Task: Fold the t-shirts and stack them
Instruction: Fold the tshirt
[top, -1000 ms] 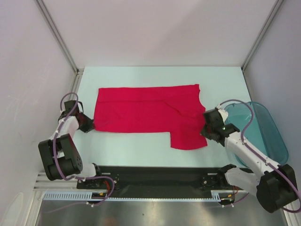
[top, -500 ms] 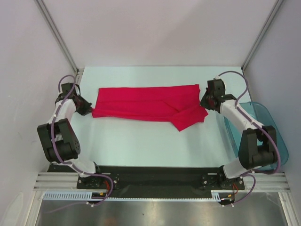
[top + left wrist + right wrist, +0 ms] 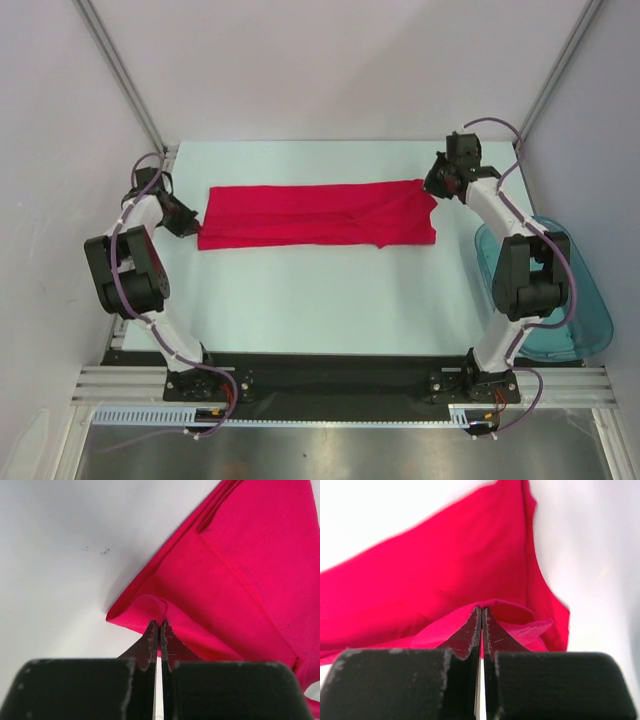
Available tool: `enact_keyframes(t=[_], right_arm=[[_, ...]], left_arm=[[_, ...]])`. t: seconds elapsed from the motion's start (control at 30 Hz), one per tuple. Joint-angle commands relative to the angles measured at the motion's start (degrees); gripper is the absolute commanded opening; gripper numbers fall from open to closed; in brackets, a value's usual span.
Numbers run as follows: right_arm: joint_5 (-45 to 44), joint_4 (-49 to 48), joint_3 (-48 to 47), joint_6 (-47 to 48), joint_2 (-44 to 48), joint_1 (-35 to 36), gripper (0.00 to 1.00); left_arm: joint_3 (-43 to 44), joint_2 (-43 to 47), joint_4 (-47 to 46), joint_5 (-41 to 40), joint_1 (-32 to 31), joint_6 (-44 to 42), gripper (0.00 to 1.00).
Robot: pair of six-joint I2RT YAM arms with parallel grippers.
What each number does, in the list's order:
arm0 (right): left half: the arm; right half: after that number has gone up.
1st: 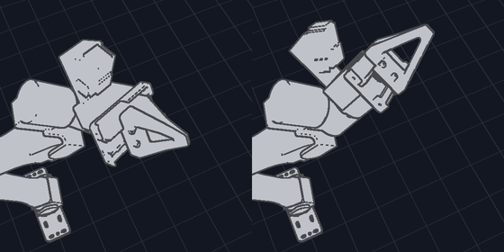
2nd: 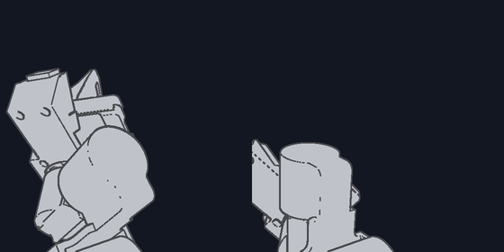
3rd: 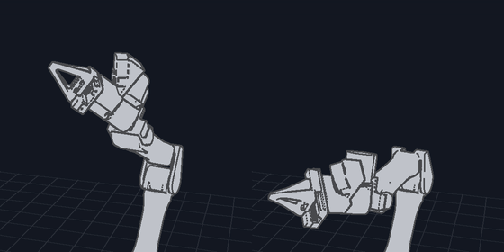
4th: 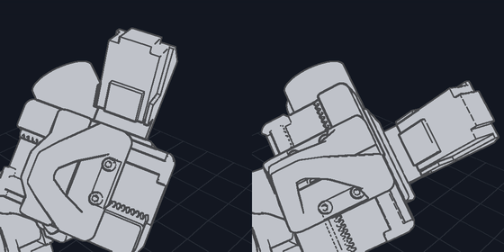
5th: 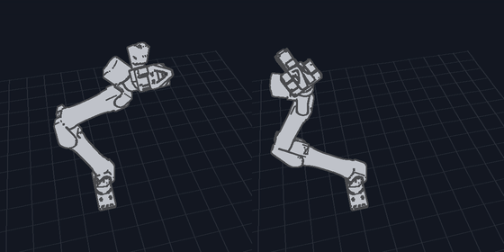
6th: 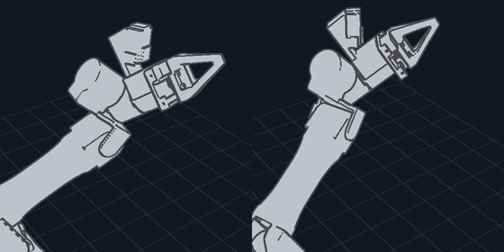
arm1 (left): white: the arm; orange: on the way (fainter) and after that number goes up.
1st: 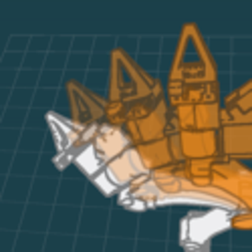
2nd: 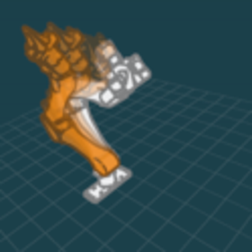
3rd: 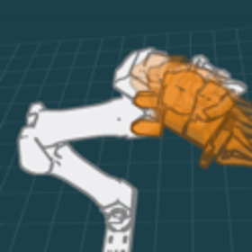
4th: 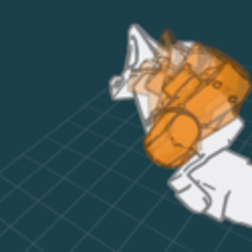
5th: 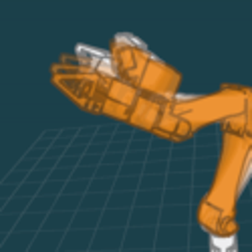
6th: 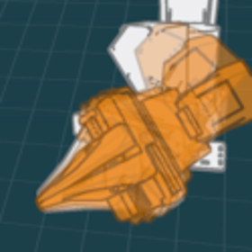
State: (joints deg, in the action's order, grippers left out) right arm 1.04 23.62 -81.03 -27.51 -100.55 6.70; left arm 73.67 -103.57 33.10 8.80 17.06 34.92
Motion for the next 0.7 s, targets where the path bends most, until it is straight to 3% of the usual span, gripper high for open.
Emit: enact_keyframes(t=[0.0,0.67], right_arm=[[2.21,0.02,-5.87,1.05,-3.15,-1.25,0.0],[4.58,0.55,-18.8,3.34,-16.07,-2.66,0.0]], left_arm=[[3.67,-1.28,-0.14,1.75,-0.36,-1.08,0.0],[8.42,-7.17,-0.06,3.51,-0.45,-1.43,0.03]])
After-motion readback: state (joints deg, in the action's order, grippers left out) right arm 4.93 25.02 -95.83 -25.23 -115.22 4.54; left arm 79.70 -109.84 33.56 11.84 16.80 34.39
